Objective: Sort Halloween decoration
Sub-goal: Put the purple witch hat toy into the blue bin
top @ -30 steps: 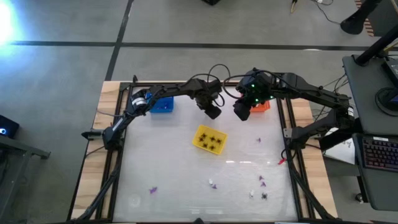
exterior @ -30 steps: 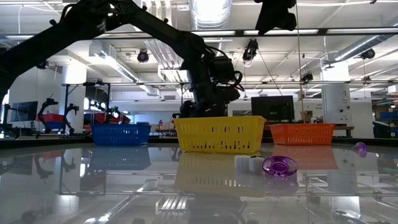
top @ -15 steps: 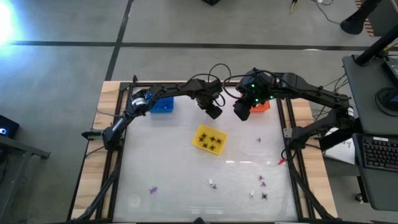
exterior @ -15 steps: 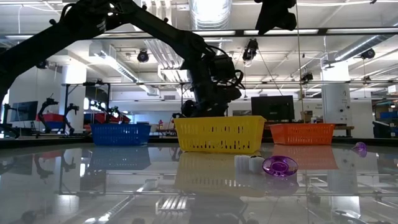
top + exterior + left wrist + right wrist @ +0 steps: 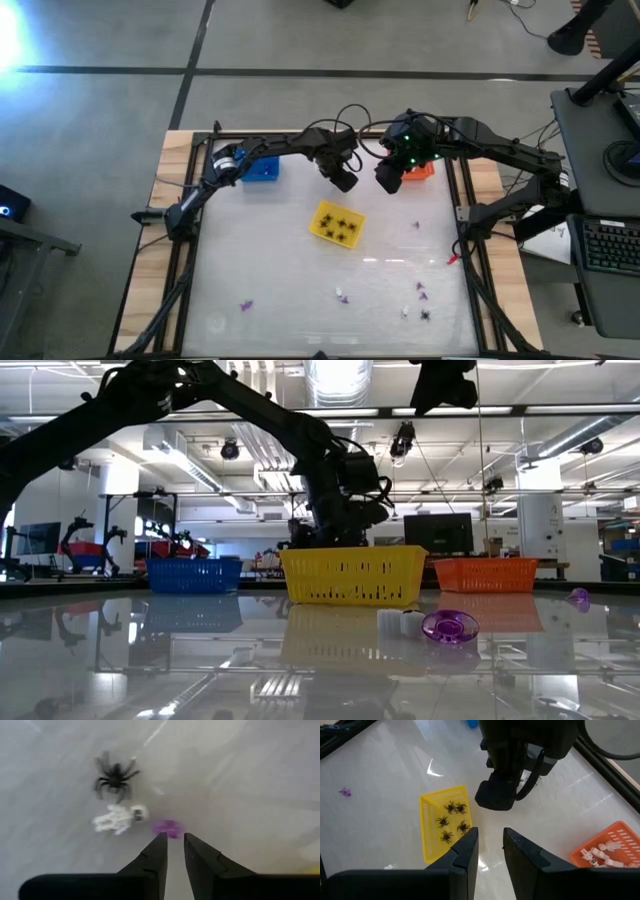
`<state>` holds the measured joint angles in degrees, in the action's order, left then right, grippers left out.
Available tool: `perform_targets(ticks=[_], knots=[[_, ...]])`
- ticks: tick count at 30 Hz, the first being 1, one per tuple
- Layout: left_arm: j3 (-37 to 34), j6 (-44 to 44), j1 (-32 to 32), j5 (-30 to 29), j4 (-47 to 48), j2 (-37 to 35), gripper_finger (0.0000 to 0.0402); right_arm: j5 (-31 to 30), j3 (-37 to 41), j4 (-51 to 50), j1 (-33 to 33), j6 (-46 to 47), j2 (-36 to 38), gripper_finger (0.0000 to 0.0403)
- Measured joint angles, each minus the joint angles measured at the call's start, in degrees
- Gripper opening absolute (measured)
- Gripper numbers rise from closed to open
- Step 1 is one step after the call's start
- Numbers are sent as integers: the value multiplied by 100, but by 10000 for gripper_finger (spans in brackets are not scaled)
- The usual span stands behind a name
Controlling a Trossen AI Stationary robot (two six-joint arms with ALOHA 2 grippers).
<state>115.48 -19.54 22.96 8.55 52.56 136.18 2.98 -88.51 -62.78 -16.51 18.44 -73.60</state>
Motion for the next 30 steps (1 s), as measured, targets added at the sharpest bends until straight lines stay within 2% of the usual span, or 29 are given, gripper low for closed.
perform_targets(ticks=[14,19,30], knots=[[-13,121,-4,-182,5,46,36,19,0,-15,0,0,2,82],[-13,150,-4,-181,8,44,5,18,0,-17,0,-11,2,82],[-13,281,-3,-58,82,26,1,18,0,-20,0,-42,2,82]])
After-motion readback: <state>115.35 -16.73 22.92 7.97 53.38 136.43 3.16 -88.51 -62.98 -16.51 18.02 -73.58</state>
